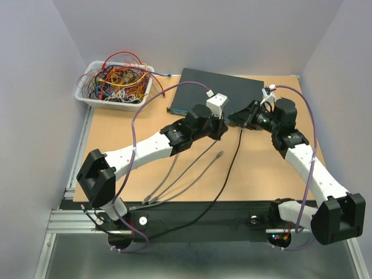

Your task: Insert the plug into the switch port

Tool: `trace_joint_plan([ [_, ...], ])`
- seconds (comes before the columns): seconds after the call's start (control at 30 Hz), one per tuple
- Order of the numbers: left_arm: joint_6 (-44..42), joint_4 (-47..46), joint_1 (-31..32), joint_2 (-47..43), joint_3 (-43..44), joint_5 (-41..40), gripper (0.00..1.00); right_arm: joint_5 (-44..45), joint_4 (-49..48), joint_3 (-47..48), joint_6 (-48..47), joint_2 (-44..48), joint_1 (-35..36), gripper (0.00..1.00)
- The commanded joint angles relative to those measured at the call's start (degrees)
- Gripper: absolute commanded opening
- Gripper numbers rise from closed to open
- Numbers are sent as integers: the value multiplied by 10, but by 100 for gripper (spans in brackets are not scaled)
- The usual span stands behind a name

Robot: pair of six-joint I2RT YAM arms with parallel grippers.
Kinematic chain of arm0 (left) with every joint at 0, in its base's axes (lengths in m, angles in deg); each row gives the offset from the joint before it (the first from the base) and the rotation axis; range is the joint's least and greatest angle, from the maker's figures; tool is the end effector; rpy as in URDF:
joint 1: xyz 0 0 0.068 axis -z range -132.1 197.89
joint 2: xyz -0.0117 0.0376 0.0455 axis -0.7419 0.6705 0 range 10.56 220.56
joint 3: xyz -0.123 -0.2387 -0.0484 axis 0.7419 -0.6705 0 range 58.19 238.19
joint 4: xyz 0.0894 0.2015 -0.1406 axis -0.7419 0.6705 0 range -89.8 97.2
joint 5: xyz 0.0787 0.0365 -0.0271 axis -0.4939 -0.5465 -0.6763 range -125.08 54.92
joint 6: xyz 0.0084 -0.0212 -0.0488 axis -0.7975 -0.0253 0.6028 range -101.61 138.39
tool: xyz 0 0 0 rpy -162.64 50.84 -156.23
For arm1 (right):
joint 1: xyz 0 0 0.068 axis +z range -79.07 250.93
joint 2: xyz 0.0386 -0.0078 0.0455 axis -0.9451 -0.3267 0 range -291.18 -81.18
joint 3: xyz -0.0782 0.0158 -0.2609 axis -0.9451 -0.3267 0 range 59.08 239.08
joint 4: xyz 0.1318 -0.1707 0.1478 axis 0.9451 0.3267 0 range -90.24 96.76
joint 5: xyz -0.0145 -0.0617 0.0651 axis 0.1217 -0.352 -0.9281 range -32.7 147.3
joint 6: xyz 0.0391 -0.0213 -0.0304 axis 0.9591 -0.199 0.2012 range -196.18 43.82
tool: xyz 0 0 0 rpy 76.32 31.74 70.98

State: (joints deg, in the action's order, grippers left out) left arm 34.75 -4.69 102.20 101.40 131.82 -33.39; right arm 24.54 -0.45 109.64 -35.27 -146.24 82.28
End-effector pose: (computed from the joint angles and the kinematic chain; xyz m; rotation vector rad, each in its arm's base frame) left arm 0.2224 -0.3115 0.3390 0.6322 1.7702 -0.8978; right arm 0.2526 0.0705 0.3241 0.0646 1.9372 1.1453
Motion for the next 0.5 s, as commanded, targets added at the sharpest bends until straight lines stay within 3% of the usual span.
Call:
trace_joint_plan([
  [0.0,-6,-4,4,-16,-7,-5,0,-4,-22,33,-7,15,4,28],
  [0.03,-5,-4,4,-19,-7,-3,0,-5,-21,34,-10,19,4,63],
  [0.13,3,-10,0,-30,-4,19,0,-4,-16,39,-23,36,4,100],
  [0.27,49,-54,-35,-59,-21,97,0,-8,-16,29,-45,71,4,100],
  [0.33,111,-101,-76,-85,-60,179,0,-6,-16,23,-51,89,4,100],
  [0.37,165,-172,-89,-95,-80,239,0,-6,-17,16,-54,103,4,100],
  [0.47,237,-295,-133,-118,-138,302,0,-6,-18,9,-51,120,3,94],
])
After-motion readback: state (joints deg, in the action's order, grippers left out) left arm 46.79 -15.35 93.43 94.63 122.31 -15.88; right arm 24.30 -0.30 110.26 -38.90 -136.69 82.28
